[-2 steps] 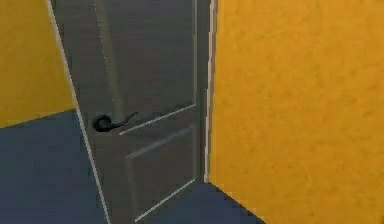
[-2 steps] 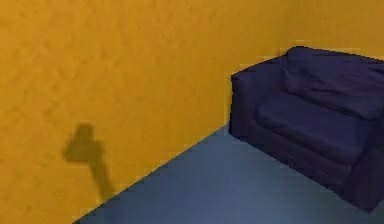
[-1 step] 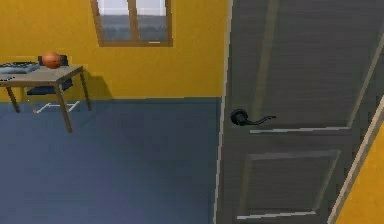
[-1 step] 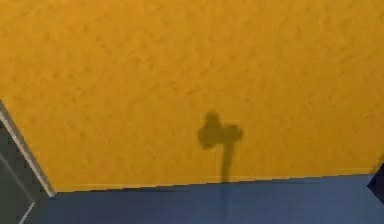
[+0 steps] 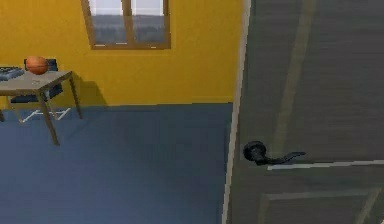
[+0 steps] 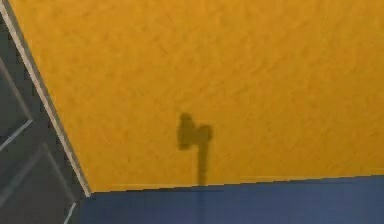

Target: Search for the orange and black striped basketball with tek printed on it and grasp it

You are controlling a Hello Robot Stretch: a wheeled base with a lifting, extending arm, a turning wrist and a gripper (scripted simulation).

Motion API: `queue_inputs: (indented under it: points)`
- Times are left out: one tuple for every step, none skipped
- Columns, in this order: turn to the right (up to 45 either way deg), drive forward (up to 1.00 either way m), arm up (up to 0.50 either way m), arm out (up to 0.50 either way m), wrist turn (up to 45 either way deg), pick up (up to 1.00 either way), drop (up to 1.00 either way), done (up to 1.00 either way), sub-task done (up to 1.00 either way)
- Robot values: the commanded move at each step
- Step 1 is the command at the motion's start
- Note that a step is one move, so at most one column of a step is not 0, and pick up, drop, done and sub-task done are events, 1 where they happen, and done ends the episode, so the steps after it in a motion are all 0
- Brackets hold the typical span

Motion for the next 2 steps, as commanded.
queue_inputs:
  points:
    - [45.0,0.00,0.00,0.00,0.0,0.00,0.00,0.00,0.00]
    - [45.0,0.00,0.00,0.00,0.0,0.00,0.00,0.00,0.00]
